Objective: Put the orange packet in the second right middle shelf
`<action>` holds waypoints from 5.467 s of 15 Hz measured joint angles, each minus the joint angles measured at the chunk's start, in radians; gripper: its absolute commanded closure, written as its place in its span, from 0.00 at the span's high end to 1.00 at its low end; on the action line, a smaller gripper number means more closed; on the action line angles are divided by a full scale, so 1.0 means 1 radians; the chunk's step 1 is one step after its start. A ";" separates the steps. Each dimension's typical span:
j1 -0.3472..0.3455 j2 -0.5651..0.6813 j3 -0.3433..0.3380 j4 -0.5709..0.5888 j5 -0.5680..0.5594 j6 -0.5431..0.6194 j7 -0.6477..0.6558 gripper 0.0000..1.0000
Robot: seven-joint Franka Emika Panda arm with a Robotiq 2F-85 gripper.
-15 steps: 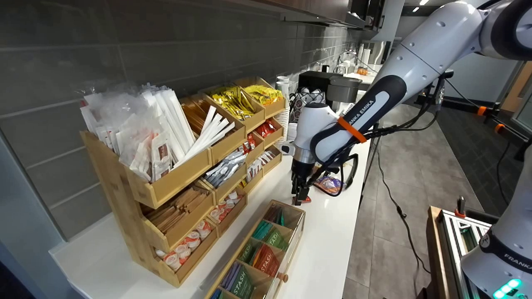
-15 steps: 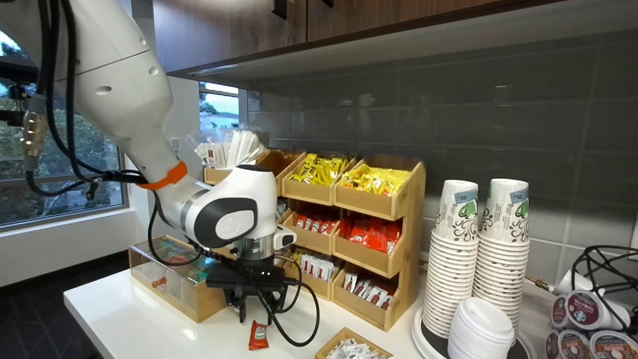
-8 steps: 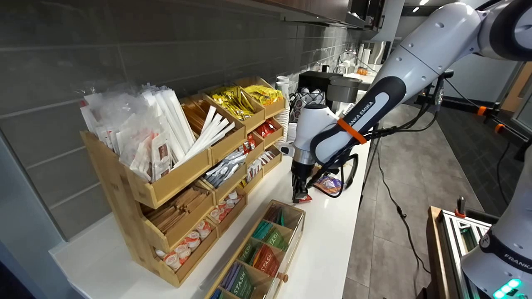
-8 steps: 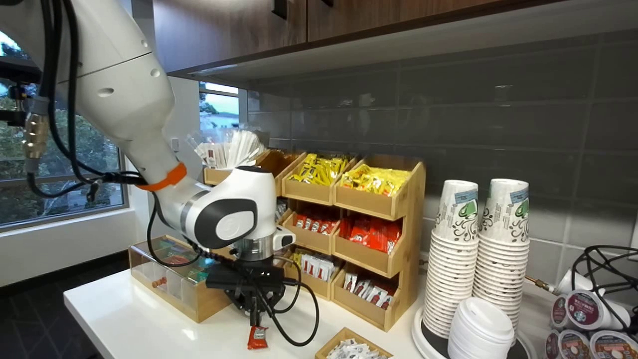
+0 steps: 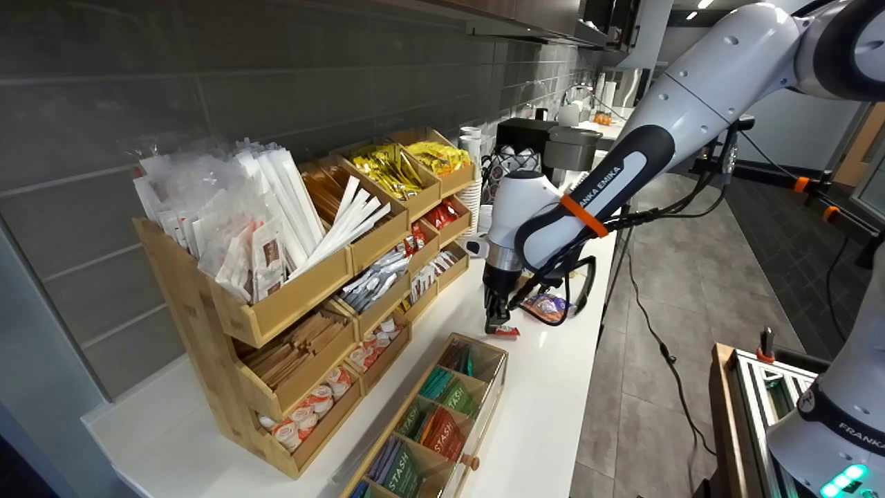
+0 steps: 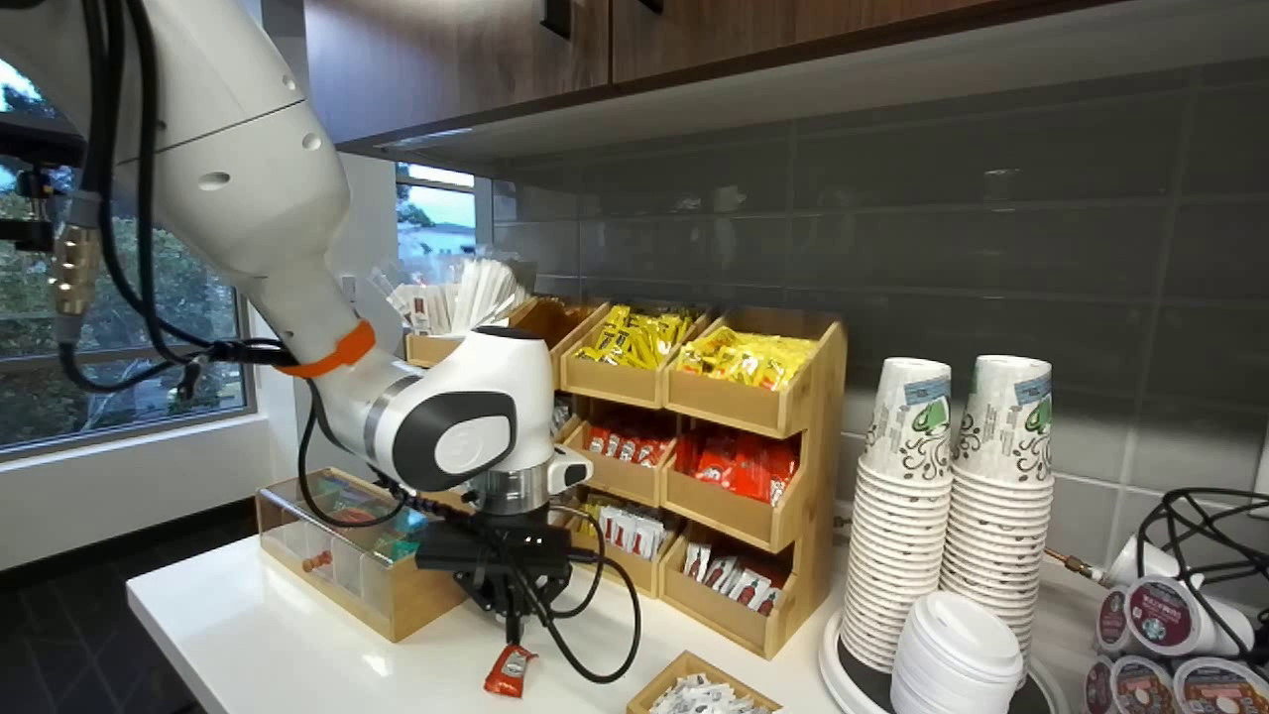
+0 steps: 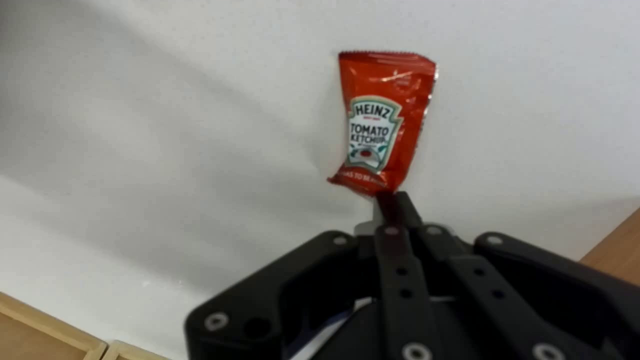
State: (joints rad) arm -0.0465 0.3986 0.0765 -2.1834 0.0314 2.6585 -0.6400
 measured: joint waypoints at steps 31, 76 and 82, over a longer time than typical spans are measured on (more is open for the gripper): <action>0.022 -0.225 -0.043 0.015 -0.388 0.295 0.103 0.00; 0.106 -0.026 -0.144 0.153 -0.705 0.660 -0.068 0.00; 0.089 0.017 -0.137 0.146 -0.710 0.794 -0.074 0.00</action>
State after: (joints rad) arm 0.0424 0.4154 -0.0609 -2.0376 -0.6786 3.4527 -0.7137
